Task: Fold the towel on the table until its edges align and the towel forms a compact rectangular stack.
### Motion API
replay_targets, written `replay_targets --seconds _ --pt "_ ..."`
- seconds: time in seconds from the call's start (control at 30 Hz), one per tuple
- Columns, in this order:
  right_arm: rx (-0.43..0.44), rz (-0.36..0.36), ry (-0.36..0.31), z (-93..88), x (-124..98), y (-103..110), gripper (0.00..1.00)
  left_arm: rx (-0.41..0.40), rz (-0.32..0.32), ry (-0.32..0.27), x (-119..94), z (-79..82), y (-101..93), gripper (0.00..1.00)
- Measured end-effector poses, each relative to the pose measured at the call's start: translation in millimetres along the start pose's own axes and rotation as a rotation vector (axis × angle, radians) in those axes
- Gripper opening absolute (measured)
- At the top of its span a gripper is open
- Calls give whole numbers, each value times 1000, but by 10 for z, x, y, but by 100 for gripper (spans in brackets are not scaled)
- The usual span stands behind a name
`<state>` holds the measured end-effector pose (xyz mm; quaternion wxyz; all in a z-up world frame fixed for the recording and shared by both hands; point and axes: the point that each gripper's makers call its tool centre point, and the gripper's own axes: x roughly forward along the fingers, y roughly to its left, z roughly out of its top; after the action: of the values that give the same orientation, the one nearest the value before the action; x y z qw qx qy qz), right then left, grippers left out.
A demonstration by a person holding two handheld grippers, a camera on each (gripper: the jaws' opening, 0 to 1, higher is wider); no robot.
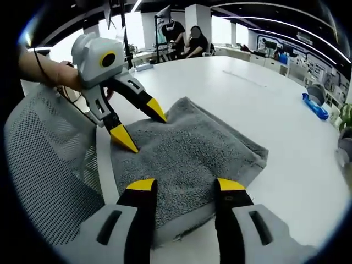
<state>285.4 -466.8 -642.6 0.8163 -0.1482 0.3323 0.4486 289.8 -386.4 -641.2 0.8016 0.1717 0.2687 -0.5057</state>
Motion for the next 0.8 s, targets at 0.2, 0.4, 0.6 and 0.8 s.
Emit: replay_targets --seconds 0.2,0.4,0.6,0.8 --pt "-7 7 -9 62 61 -134 40 -3 12 -9 56 55 138 43" --pt "-7 11 -23 141 134 -312 40 -6 12 -26 119 109 322 43" --pt "-11 10 -33 218 199 -460 40 -7 14 -48 184 160 497 43" --pt "-14 4 -52 279 256 -602 40 -20 11 -69 241 204 636 44"
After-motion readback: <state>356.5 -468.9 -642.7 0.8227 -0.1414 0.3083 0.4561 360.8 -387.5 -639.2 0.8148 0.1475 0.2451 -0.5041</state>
